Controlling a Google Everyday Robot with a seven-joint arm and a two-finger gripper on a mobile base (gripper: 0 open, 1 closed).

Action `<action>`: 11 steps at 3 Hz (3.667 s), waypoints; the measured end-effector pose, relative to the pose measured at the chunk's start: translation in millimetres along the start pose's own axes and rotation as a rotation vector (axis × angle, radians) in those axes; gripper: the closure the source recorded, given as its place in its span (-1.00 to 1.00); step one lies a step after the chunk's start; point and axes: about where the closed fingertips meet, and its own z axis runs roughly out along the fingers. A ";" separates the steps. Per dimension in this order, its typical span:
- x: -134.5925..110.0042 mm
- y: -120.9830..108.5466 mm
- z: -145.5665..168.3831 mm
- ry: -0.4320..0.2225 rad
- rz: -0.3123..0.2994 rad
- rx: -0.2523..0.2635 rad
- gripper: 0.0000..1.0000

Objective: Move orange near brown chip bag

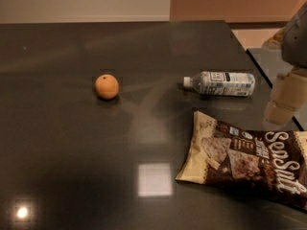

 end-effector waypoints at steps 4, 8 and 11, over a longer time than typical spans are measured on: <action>-98.2 -31.6 56.9 -0.207 -0.105 -0.076 -1.00; -244.9 -68.0 172.3 -0.382 -0.130 -0.174 -1.00; -302.4 -31.6 210.9 -0.416 -0.223 -0.267 -1.00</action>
Offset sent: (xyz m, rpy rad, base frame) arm 0.0274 0.0413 -0.0020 0.1041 0.0281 0.1284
